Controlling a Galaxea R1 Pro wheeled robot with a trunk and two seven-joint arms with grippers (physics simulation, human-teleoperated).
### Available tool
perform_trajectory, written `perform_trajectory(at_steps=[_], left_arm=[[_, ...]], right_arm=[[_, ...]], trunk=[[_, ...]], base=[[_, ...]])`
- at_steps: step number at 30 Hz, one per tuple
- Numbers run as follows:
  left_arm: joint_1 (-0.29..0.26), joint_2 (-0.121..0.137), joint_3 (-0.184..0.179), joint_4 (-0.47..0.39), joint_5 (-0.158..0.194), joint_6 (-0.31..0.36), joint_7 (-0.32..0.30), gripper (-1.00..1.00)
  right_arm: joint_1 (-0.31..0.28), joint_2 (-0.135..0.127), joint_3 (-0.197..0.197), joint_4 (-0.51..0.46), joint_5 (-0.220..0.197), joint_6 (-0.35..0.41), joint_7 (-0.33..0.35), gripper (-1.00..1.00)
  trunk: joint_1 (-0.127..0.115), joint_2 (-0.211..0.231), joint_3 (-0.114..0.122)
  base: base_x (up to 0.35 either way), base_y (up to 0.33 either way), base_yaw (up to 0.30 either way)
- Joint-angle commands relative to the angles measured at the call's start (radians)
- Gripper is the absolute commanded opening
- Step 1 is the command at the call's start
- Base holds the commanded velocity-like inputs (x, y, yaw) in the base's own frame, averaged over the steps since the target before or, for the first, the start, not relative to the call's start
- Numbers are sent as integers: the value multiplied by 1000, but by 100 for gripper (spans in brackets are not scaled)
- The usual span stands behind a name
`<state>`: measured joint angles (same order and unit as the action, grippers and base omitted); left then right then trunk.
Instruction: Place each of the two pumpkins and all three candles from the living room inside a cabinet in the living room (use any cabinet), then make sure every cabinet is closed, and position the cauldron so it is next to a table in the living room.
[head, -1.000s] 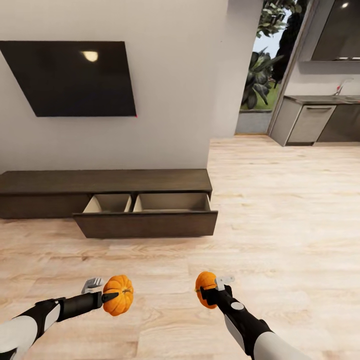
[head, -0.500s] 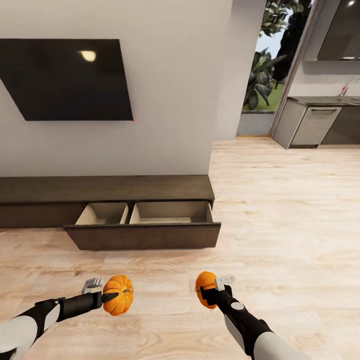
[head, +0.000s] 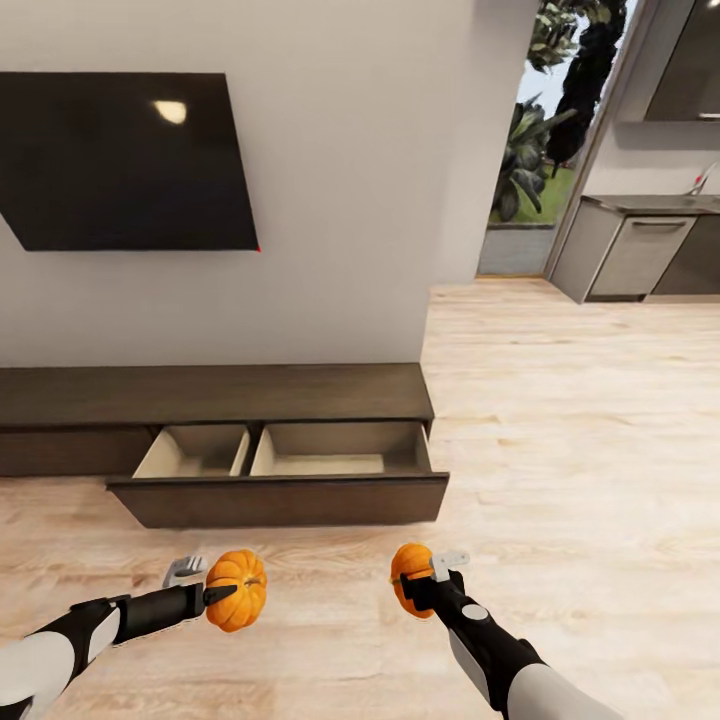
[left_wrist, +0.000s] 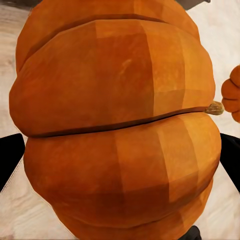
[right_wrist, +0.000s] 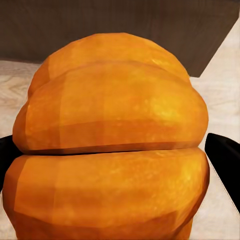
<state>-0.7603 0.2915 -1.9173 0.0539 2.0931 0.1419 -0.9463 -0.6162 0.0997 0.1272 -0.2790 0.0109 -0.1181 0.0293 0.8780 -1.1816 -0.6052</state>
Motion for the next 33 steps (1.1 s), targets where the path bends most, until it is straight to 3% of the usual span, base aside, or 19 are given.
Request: perform_trajectory(at_steps=[1, 23, 25, 26, 28, 29, 30, 31, 32, 33], left_arm=[[0, 0, 8, 0, 2, 0, 0, -100], [0, 0, 8, 0, 2, 0, 0, -100], [0, 0, 8, 0, 2, -1, 0, -100], [0, 1, 8, 0, 2, 0, -6, -100], [0, 5, 9, -1, 2, -1, -12, -100], [-1, 44, 9, -1, 2, 1, -168, -100], [-2, 50, 9, 0, 2, 3, -269, -100], [-2, 52, 9, 0, 1, 5, -319, -100], [-3, 55, 9, 0, 2, 8, -385, -100], [-3, 57, 9, 1, 2, 9, -420, -100]], right_arm=[[0, 0, 0, 0, 0, 0, -2, -100], [1, 10, 4, -1, 0, -25, -2, -100], [1, 11, 17, -1, -1, -26, -1, -100], [4, 5, 55, -11, 0, -27, 1, -100], [4, -1, 63, -21, -2, -27, 11, -100], [4, -46, 55, -150, -15, 65, 282, -100], [4, -66, 44, -177, -17, 154, 436, -100], [4, -71, 26, -190, -18, 199, 520, -100], [4, -76, -24, -212, -17, 264, 639, -100], [4, -78, -68, -227, -17, 305, 709, -100]], trunk=[[0, 0, 0], [0, 0, 0], [0, 0, 0], [0, 0, 0], [0, 0, 0], [0, 0, 0], [0, 0, 0], [0, 0, 0], [0, 0, 0], [0, 0, 0]], base=[[337, 0, 0], [337, 0, 0], [337, 0, 0], [335, 0, 0], [274, 0, 0], [16, 0, 0], [7, 0, 0], [4, 0, 0], [2, 0, 0], [1, 0, 0]])
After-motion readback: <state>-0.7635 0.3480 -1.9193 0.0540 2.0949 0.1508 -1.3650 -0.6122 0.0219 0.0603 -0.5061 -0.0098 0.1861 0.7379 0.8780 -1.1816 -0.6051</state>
